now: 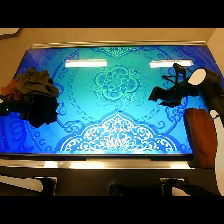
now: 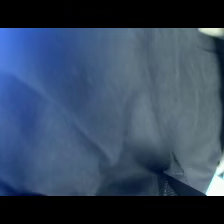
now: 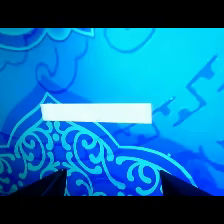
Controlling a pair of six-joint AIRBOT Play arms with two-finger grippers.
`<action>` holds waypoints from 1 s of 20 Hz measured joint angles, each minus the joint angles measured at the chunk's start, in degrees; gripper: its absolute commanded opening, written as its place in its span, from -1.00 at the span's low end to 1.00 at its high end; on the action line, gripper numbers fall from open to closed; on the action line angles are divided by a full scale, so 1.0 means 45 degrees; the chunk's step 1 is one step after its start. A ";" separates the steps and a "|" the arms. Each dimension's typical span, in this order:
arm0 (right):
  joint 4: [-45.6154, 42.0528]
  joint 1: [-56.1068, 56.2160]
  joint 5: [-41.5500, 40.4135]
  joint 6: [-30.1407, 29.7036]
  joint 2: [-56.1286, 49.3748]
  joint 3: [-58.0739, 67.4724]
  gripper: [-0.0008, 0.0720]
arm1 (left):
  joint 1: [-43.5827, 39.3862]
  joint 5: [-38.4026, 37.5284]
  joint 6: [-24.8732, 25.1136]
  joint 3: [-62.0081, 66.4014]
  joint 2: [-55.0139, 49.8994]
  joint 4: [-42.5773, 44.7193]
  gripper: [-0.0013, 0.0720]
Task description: Fold the shirts.
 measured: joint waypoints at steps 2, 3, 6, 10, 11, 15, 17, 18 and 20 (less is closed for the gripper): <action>0.0282 0.0000 0.0219 0.0019 0.0000 0.0005 0.89 | -0.0029 0.0126 0.0262 -0.0005 -0.0189 -0.0039 -0.89; 0.0374 0.0000 0.0350 0.0019 0.0000 0.0000 0.89 | -0.0039 0.0112 0.0505 0.0000 -0.0223 -0.0126 -0.89; 0.0563 0.0000 0.0695 0.0019 0.0000 0.0000 0.89 | -0.0034 -0.0121 0.1379 -0.0010 0.0053 -0.0578 -0.90; 0.0612 0.0000 0.1059 -0.0044 0.0097 0.0010 0.89 | -0.0121 0.0034 0.2817 -0.0010 0.2438 -0.1268 -0.90; 0.0593 0.0000 0.1137 -0.0073 0.0175 0.0015 0.89 | -0.0199 0.0073 0.3123 -0.0010 0.3332 -0.1316 -0.90; 0.0379 0.0000 0.1447 -0.0112 0.0758 0.0019 0.89 | -0.1447 0.0078 0.3895 -0.0005 0.7441 -0.1564 -0.90; 0.0311 0.0000 0.1617 -0.0117 0.1146 0.0019 0.89 | -0.2778 0.0063 0.4031 -0.0005 0.9083 -0.1637 -0.90; 0.0277 0.0000 0.1724 -0.0121 0.1365 0.0019 0.89 | -0.3570 0.0068 0.4027 -0.0005 0.9680 -0.1647 -0.90; 0.0146 0.0000 0.2011 -0.0121 0.1836 0.0019 0.89 | -0.5489 0.0092 0.3954 -0.0015 1.0477 -0.1685 -0.90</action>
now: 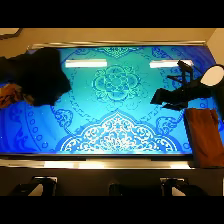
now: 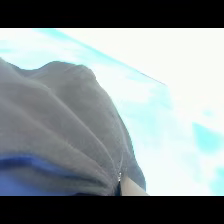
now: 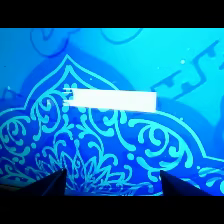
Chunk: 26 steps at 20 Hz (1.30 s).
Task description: Fold the shirts.
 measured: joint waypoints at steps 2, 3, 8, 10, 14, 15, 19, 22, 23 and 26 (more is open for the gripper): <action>-0.0291 0.0000 0.0379 -0.0005 0.0515 0.0000 0.89 | -0.1899 -0.0005 -0.0049 -0.0117 0.0199 0.0024 -0.90; -0.0510 0.0000 0.0617 -0.0005 0.0801 0.0000 0.89 | -0.2778 0.0010 -0.0053 -0.0223 0.0141 0.0029 -0.90; -0.1957 0.0000 0.1826 -0.0010 0.1967 0.0005 0.89 | -0.6795 0.0044 0.0160 -0.1122 -0.1807 0.0044 -0.90; -0.2341 0.0000 0.2181 -0.0010 0.2205 0.0005 0.89 | -0.7961 0.0126 0.0296 -0.1297 -0.3308 0.0044 -0.78; -0.2744 0.0000 0.2181 -0.0010 0.2370 0.0005 0.89 | -0.9083 -0.0442 0.0476 -0.0889 -0.6407 -0.0160 1.00; -0.2817 0.0000 0.2089 -0.0010 0.2341 0.0005 0.89 | -0.8922 -0.1039 0.0568 -0.0510 -0.6946 -0.0165 0.99; -0.2419 0.0000 0.1987 -0.0019 0.1875 -0.0520 0.86 | -0.6596 -0.3546 0.0865 0.0855 -0.7480 0.0777 0.99; -0.0991 0.0005 0.1899 -0.0389 0.1642 -0.2579 0.86 | -0.4085 -0.5119 0.0923 0.0325 -0.6810 0.1933 0.97; -0.0656 0.0005 0.1715 -0.0491 0.1603 -0.3468 0.86 | -0.3288 -0.5411 0.0952 -0.0355 -0.6445 0.2220 0.96; 0.0398 0.0005 0.0743 -0.0709 0.1549 -0.6188 0.86 | -0.1579 -0.5547 0.0991 -0.3167 -0.5411 0.2710 0.80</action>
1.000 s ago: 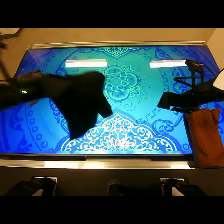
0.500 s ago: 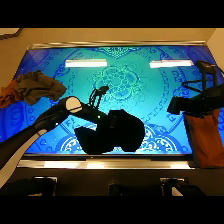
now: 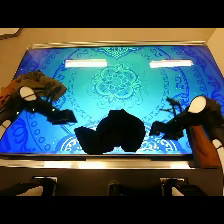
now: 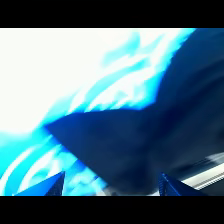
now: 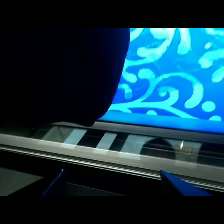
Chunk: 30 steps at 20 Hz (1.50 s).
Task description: Fold the shirts.
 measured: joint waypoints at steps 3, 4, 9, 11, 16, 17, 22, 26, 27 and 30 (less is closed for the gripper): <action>0.0991 0.0000 -0.1331 -0.0321 -0.0029 -0.1885 0.86 | 0.0695 0.0840 0.0010 -0.2594 0.0529 -0.0063 0.80; 0.1180 0.0000 -0.1705 -0.0398 -0.0039 -0.2249 0.86 | 0.0733 0.1321 0.0010 -0.3215 0.0593 -0.0340 0.80; 0.1812 0.0000 -0.2841 -0.0733 -0.0053 -0.3055 0.87 | 0.0121 0.3147 0.0039 -0.4726 0.0398 -0.2108 0.77; 0.2195 0.0000 -0.3143 -0.0797 -0.0141 -0.3152 0.87 | -0.0238 0.3691 0.0034 -0.4881 0.0121 -0.2909 0.46; 0.3036 0.0554 -0.4206 -0.0865 -0.1331 -0.3240 0.86 | -0.0777 0.5090 0.0019 -0.5085 -0.0389 -0.3993 -0.73; 0.3177 0.0792 -0.4498 -0.0865 -0.1681 -0.3240 0.83 | -0.0826 0.5319 0.0024 -0.5081 -0.0461 -0.4090 -0.87; 0.3589 0.1715 -0.5746 -0.0865 -0.2701 -0.3211 -0.88 | -0.0874 0.5688 0.0092 -0.4828 -0.0447 -0.4240 -0.90; 0.2526 0.1700 -0.6188 -0.0894 -0.2346 -0.2399 -0.88 | -0.0413 0.5639 0.0291 -0.3696 0.0233 -0.4133 -0.90; 0.2103 0.1613 -0.6062 -0.0903 -0.1962 -0.1904 -0.88 | -0.0194 0.5663 0.0316 -0.3211 0.0554 -0.3949 -0.90; 0.0442 0.1020 -0.6042 -0.0894 -0.0447 0.0058 -0.88 | 0.0719 0.5654 0.0350 -0.1073 0.1957 -0.3196 -0.90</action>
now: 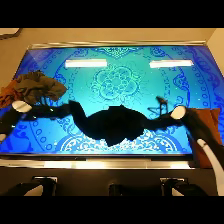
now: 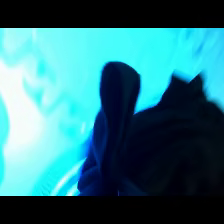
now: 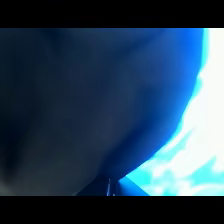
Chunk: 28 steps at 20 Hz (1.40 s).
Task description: Fold the shirts.
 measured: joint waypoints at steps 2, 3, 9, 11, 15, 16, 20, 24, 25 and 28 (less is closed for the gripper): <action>-0.1088 -0.0442 -0.0311 0.0029 0.1326 0.1744 -0.88 | 0.0699 0.0044 0.0029 0.1778 0.1107 0.0325 -0.90; -0.1481 -0.0641 -0.0656 0.0029 0.1953 0.2565 -0.88 | 0.1025 0.0223 0.0034 0.2667 0.1676 0.0389 -0.90; -0.3434 -0.1132 -0.2001 -0.0015 0.5081 0.6309 -0.88 | 0.2482 0.2089 -0.0058 0.6567 0.4998 0.0636 -0.90; -0.3628 -0.1175 -0.2069 0.0087 0.5765 0.6863 -0.88 | 0.2652 0.2594 -0.0160 0.6989 0.5843 0.0675 -0.90; -0.3842 -0.1205 -0.2181 0.0495 0.6795 0.7344 -0.88 | 0.2773 0.3162 -0.0452 0.7329 0.7048 0.0816 -0.90; -0.3871 -0.1205 -0.2191 0.0563 0.6970 0.7397 -0.88 | 0.2793 0.3191 -0.0500 0.7368 0.7198 0.0976 -0.90; -0.4391 -0.1205 -0.2225 0.1025 0.6766 0.7485 -0.88 | 0.2817 0.2424 -0.1069 0.7417 0.6955 0.2307 -0.90; -0.4862 -0.1205 -0.1855 0.1477 0.4464 0.7499 -0.88 | 0.2739 0.0311 -0.1185 0.6611 0.5081 0.3206 -0.89; -0.4896 -0.1205 -0.1773 0.1613 0.3497 0.7499 -0.87 | 0.2676 0.0015 -0.1044 0.6149 0.4381 0.3308 -0.89; -0.4935 -0.1205 -0.1715 0.2526 0.0413 0.7504 -0.87 | 0.2477 -0.0087 -0.0631 0.4935 0.1923 0.3468 -0.89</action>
